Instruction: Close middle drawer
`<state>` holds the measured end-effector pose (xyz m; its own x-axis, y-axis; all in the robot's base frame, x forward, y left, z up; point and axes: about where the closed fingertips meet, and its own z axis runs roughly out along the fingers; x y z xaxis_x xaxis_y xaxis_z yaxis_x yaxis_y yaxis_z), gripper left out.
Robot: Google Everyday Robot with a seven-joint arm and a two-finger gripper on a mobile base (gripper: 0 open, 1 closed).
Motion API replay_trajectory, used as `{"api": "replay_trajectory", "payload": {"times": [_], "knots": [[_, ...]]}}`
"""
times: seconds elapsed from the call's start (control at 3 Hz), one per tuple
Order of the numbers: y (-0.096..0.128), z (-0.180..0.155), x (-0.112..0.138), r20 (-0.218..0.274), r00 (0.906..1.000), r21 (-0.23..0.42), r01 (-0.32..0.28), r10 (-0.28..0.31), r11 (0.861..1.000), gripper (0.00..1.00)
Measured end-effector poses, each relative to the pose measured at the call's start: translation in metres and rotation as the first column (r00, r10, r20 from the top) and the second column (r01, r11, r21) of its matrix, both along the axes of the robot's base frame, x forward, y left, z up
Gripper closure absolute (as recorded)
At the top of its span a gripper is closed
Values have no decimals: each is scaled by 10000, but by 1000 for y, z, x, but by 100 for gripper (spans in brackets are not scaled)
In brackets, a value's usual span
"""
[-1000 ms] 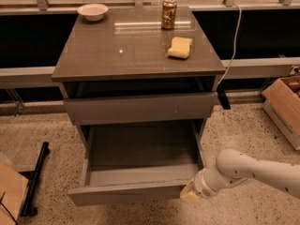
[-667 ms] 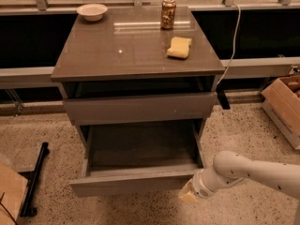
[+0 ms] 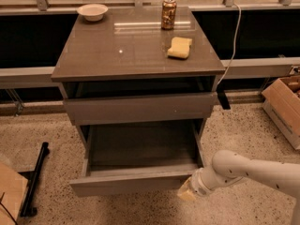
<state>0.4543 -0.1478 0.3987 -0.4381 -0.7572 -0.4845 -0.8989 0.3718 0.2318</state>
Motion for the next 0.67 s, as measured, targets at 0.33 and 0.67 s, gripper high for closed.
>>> {"api": "replay_trajectory", "payload": {"times": [0.33,0.67], "knots": [[2,-2,36,853,9961,-175,-203,217,9996,100],[2,-2,35,865,9960,-178,-206,220,9996,100]]}}
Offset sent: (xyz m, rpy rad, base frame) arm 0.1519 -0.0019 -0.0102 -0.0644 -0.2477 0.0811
